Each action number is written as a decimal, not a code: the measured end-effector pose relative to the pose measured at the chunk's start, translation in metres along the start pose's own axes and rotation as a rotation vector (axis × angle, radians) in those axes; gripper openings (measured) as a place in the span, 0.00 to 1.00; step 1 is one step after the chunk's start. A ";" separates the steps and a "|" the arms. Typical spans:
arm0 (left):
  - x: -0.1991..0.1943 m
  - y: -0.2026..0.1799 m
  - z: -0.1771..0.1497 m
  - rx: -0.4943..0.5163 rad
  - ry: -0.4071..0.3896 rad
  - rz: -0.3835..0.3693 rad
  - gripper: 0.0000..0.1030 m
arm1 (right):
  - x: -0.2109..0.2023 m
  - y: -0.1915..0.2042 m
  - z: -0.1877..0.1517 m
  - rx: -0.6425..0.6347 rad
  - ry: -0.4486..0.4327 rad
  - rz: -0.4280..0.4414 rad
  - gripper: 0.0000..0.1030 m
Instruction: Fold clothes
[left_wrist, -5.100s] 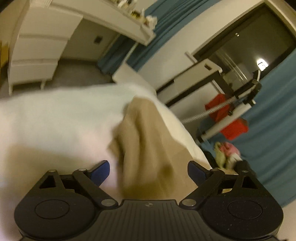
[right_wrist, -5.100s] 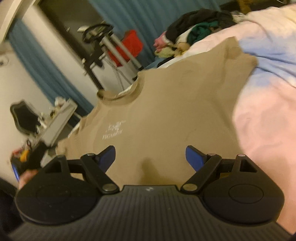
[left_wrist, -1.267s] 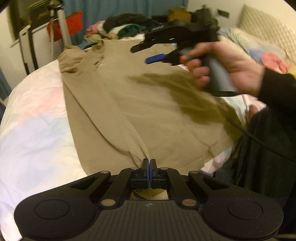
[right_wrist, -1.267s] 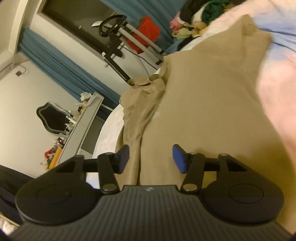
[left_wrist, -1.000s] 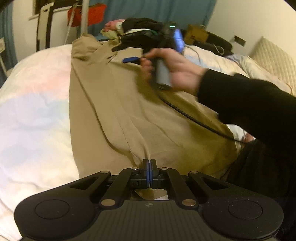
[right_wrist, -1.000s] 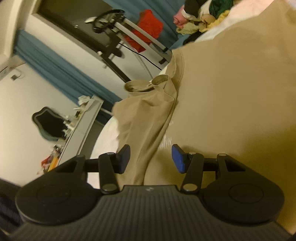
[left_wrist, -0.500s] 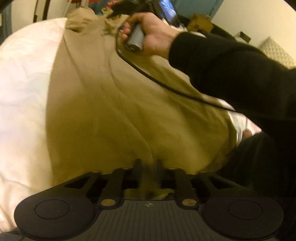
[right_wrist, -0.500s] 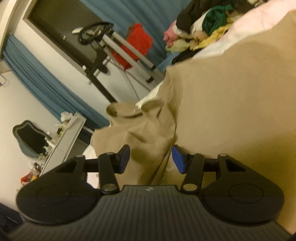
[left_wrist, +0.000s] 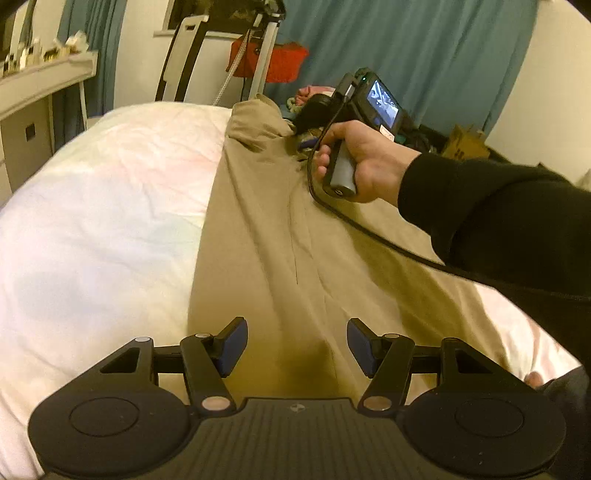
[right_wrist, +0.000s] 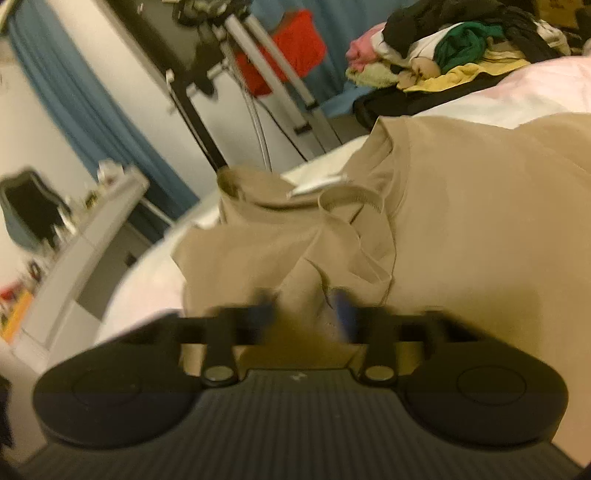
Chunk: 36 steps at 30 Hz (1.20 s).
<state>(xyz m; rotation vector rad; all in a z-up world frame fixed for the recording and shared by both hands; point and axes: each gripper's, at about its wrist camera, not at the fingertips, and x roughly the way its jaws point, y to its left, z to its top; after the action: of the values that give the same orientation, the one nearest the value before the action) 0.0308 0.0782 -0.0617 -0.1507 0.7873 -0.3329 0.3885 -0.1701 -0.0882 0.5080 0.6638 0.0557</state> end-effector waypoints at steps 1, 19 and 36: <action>0.002 0.006 0.003 -0.024 0.006 -0.009 0.60 | -0.008 0.002 -0.001 -0.032 -0.043 -0.015 0.05; 0.003 0.038 0.029 -0.052 -0.060 0.012 0.70 | -0.118 -0.019 -0.031 -0.114 -0.188 0.032 0.82; -0.052 -0.045 0.065 0.107 -0.232 0.087 0.82 | -0.311 -0.046 -0.060 -0.151 -0.323 0.066 0.82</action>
<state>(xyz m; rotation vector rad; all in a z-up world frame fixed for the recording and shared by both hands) 0.0322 0.0545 0.0302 -0.0532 0.5435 -0.2688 0.1011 -0.2492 0.0293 0.3823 0.3236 0.0831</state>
